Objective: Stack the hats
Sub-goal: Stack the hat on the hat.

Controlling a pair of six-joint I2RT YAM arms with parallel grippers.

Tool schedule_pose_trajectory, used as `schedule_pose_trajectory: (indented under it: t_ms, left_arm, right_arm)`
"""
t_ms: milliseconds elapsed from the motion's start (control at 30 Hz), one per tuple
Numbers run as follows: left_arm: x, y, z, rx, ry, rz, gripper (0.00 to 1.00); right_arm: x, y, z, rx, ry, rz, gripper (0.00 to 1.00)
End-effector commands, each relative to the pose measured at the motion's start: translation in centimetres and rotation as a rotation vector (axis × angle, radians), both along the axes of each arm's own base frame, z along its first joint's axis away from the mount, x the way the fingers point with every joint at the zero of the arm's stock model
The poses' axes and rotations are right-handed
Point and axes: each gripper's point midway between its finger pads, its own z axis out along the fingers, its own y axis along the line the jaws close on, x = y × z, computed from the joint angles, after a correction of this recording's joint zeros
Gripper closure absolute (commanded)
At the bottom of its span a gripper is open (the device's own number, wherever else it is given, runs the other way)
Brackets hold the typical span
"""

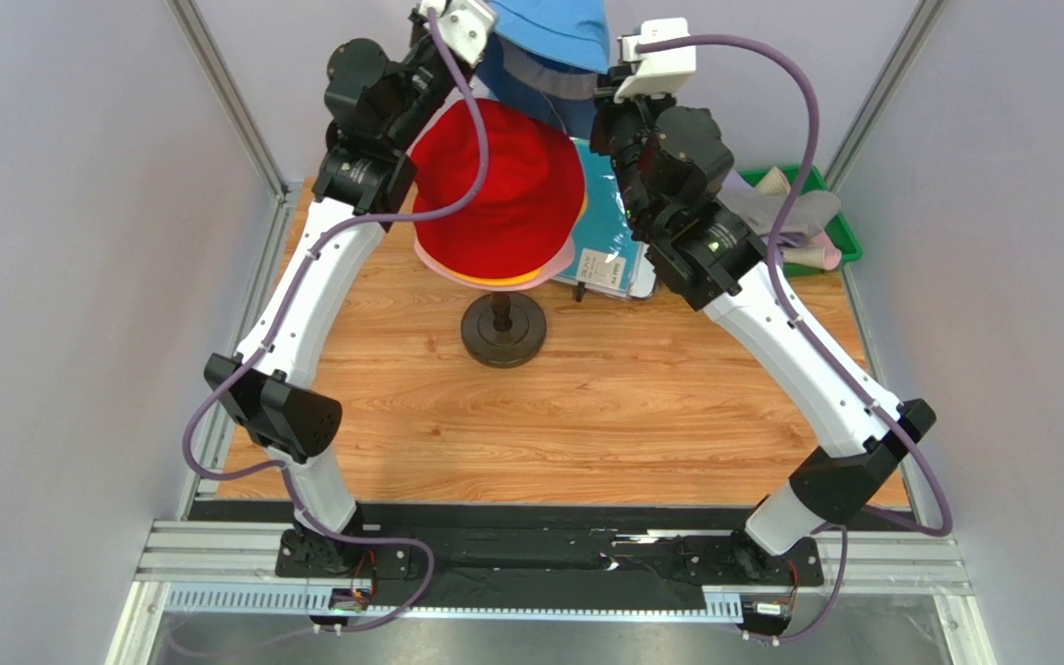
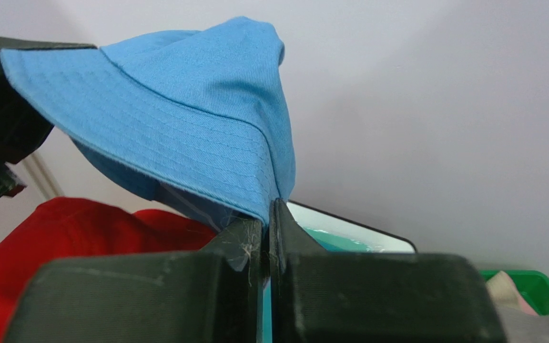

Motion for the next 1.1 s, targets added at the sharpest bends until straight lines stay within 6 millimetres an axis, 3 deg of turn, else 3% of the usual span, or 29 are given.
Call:
schedule_pose_trajectory:
  t_ms: [0,67,133,167,267,367,533,633,733,833,1067]
  left_arm:
    - [-3.3,8.6,6.8,-0.118,-0.222,0.176,1.0]
    - [-4.7,9.0,5.6,-0.1,-0.241,0.182,1.0]
    - [-7.5,10.0,6.7,-0.118,-0.294,0.19,1.0]
    - [-7.1,10.2,4.7,-0.108,-0.254,0.204,1.0]
    - [-8.7,11.1,2.6,-0.117,-0.236,0.224,1.0]
    - [-9.9,11.8,1.2,-0.143,-0.212,0.233,1.0]
    - [-10.0,13.0,-1.5,-0.186,-0.132,0.277,1.0]
    - [-9.8,12.7,-3.3,-0.188,-0.084,0.256,0.97]
    - [-9.6,12.2,-3.6,-0.217,-0.053,0.223,0.96]
    - [-9.2,11.2,-2.3,-0.225,-0.059,0.173,1.0]
    - [-8.6,10.3,0.5,-0.226,-0.128,0.137,1.0]
  right_arm:
    - [-2.2,-1.6,4.0,0.118,-0.094,0.001,1.0]
    - [-2.9,-0.8,3.3,0.108,-0.088,0.036,1.0]
    - [-4.0,-0.5,3.4,0.113,-0.089,0.071,1.0]
    - [-4.2,0.0,2.6,0.099,-0.076,0.089,1.0]
    - [-5.4,1.0,1.6,0.082,-0.063,0.137,1.0]
    - [-6.2,1.5,1.1,0.069,-0.056,0.156,1.0]
    - [-7.0,2.5,-0.6,0.028,-0.022,0.182,1.0]
    - [-6.9,2.5,-1.3,0.01,-0.008,0.165,1.0]
    - [-6.3,2.0,-1.7,-0.026,-0.004,0.107,1.0]
    - [-5.5,1.0,-1.4,-0.061,-0.018,0.019,1.0]
    - [-5.1,-0.9,3.4,-0.088,-0.119,-0.072,1.0]
